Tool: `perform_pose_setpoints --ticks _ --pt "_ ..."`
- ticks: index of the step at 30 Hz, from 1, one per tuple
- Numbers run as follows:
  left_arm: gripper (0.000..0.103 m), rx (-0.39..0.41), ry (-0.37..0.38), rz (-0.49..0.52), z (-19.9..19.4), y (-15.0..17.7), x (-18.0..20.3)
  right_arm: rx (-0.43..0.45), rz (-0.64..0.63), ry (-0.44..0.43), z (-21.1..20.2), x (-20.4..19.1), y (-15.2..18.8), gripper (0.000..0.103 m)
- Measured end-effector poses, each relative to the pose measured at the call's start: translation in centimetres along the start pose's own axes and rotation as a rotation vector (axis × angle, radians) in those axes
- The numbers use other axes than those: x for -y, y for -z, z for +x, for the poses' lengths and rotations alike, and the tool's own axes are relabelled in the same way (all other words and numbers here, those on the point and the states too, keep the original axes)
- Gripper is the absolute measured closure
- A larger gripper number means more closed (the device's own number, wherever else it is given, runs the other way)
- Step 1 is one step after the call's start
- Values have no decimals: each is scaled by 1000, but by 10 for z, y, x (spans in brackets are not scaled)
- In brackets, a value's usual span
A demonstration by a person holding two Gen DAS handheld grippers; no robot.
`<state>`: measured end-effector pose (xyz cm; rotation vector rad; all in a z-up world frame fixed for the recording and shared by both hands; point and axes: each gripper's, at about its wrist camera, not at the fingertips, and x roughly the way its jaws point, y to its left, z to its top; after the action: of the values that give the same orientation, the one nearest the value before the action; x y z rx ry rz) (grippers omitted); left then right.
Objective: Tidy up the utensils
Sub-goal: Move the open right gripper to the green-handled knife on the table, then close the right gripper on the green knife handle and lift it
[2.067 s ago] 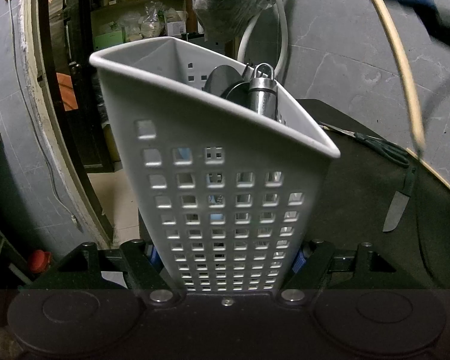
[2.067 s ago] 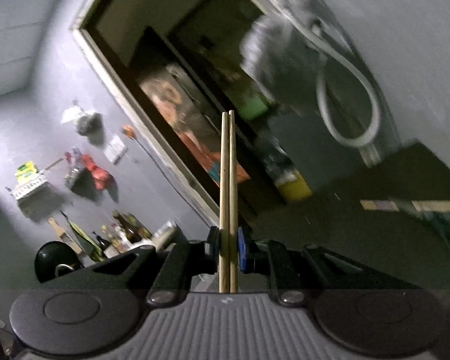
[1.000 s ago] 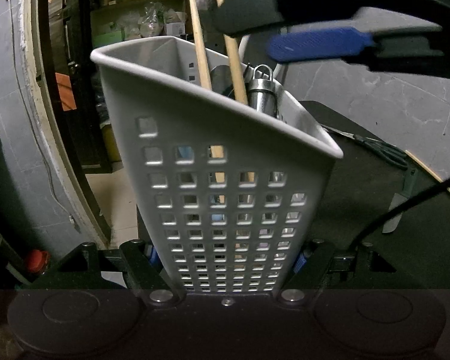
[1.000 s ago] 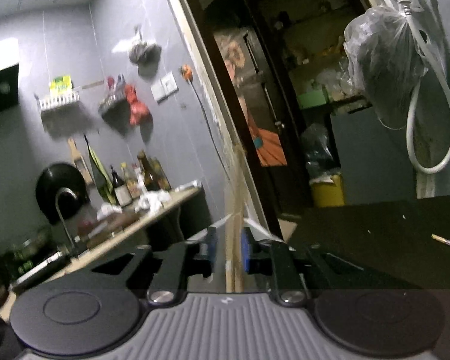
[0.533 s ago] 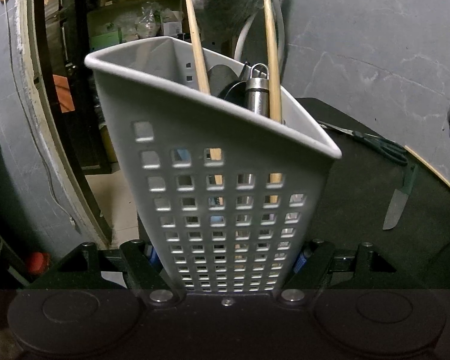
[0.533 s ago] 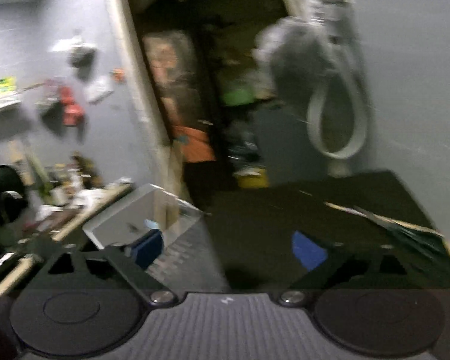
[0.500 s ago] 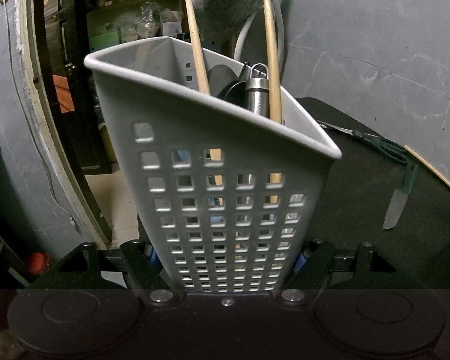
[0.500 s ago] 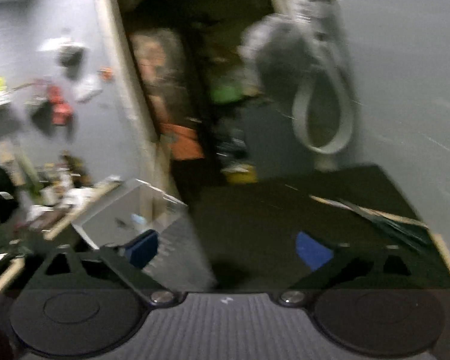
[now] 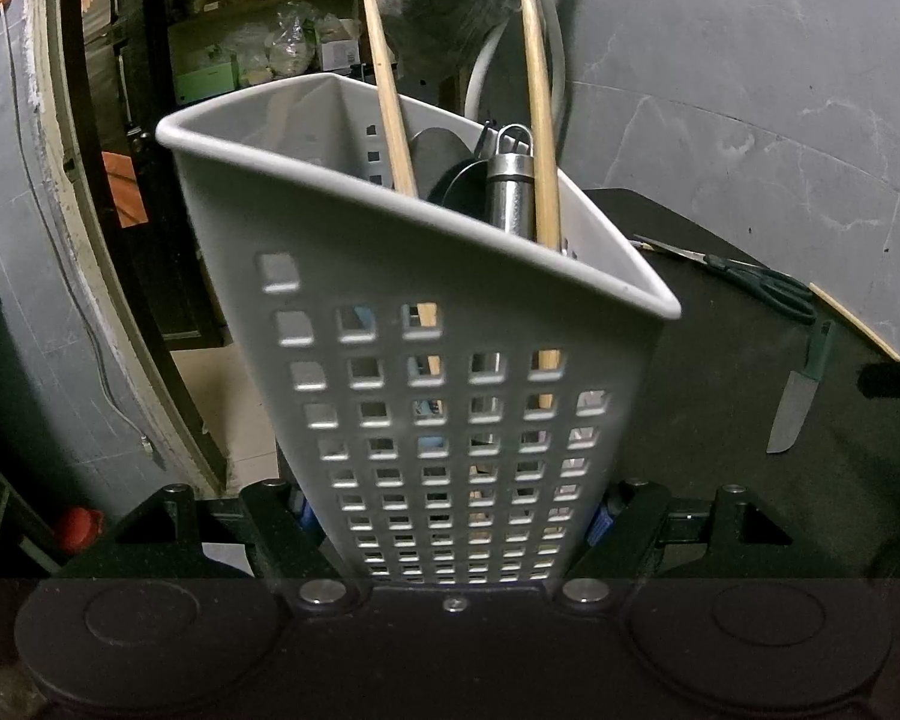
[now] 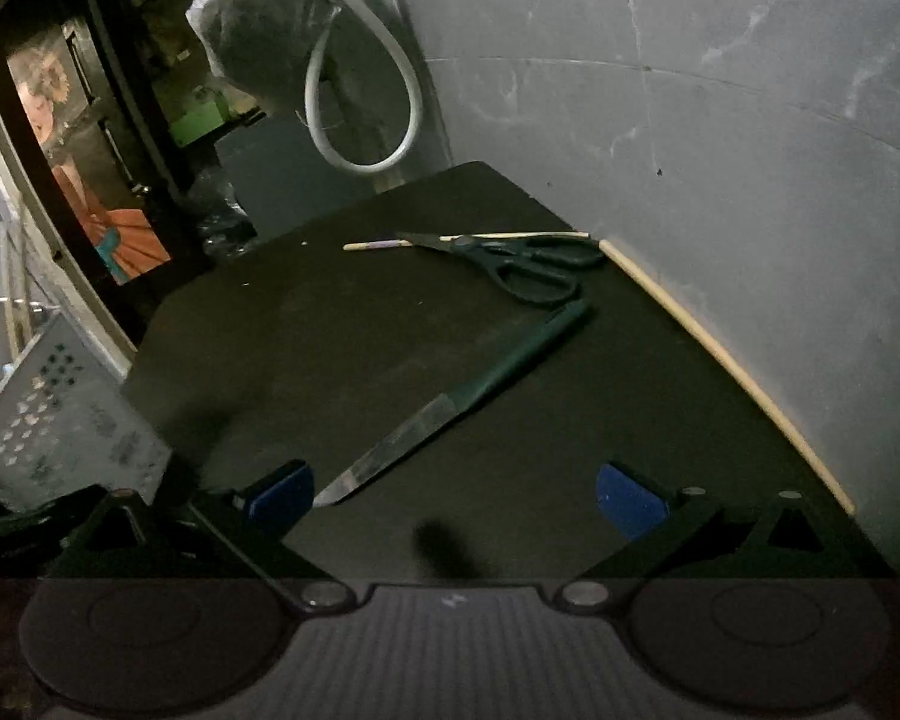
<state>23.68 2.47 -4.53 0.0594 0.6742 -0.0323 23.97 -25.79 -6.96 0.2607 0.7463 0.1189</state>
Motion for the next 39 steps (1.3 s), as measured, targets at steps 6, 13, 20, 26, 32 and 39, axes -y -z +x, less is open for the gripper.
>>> perform_pose_setpoints --ticks 6,13,20,26,32,39 --pt "27 -1 1 -1 0 0 0 3 -18 65 36 -3 -22 0" --pt "27 0 3 0 2 0 0 -27 -8 146 65 -8 -43 0" --pt "26 -1 6 3 2 -1 -1 -43 26 196 76 -10 -47 0" --pt "26 -1 6 4 2 -1 -1 -49 37 212 78 -9 -45 0" --pt "26 -1 5 5 2 -1 0 -42 28 224 80 -8 -43 4" --pt "26 -1 4 5 2 -1 0 -8 -41 238 73 -13 -36 32"
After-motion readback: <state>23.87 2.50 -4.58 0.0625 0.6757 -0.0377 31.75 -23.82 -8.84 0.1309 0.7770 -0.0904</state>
